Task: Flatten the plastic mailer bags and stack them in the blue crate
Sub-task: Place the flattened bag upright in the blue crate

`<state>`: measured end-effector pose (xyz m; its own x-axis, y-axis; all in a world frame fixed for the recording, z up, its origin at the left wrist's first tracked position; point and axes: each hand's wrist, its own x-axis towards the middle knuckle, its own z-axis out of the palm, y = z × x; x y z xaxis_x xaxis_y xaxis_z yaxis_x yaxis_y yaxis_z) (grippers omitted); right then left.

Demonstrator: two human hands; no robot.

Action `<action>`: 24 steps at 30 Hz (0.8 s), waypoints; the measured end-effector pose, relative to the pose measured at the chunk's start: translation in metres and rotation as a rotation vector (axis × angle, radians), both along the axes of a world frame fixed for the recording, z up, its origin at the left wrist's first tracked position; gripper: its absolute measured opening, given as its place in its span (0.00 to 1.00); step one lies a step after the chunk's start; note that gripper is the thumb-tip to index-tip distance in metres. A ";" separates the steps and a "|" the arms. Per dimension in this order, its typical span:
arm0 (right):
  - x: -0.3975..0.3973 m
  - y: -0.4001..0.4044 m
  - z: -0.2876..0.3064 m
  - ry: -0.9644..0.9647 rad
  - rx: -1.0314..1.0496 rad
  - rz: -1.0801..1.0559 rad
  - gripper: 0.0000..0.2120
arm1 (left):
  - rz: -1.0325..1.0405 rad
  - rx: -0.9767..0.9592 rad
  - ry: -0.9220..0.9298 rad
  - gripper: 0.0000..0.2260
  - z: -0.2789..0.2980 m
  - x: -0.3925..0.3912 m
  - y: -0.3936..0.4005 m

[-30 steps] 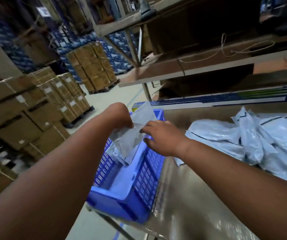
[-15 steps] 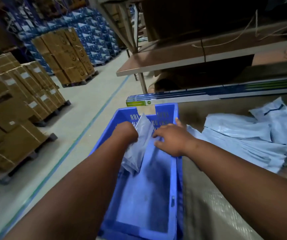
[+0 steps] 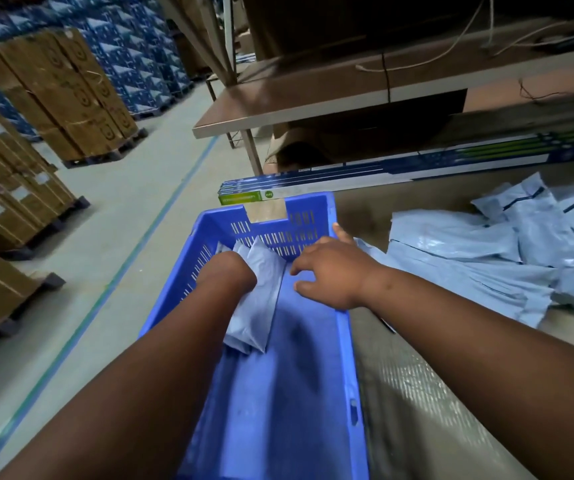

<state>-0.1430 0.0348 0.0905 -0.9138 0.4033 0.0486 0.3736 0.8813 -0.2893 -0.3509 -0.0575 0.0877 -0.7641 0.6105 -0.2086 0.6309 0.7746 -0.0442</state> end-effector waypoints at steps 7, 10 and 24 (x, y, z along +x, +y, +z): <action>0.012 0.003 -0.006 0.225 -0.163 0.027 0.24 | -0.069 0.208 0.101 0.06 0.028 0.030 0.013; 0.041 0.009 -0.009 0.352 -0.229 0.009 0.18 | -0.149 0.262 0.143 0.07 0.051 0.063 0.029; 0.266 0.053 -0.086 0.177 -0.220 -0.343 0.14 | -0.482 0.146 0.117 0.07 0.026 0.265 0.111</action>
<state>0.1234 0.0879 0.0044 -0.7105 0.7002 0.0709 0.5618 0.6249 -0.5421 -0.0859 0.0532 0.1138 -0.4021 0.9153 -0.0250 0.9150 0.4006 -0.0489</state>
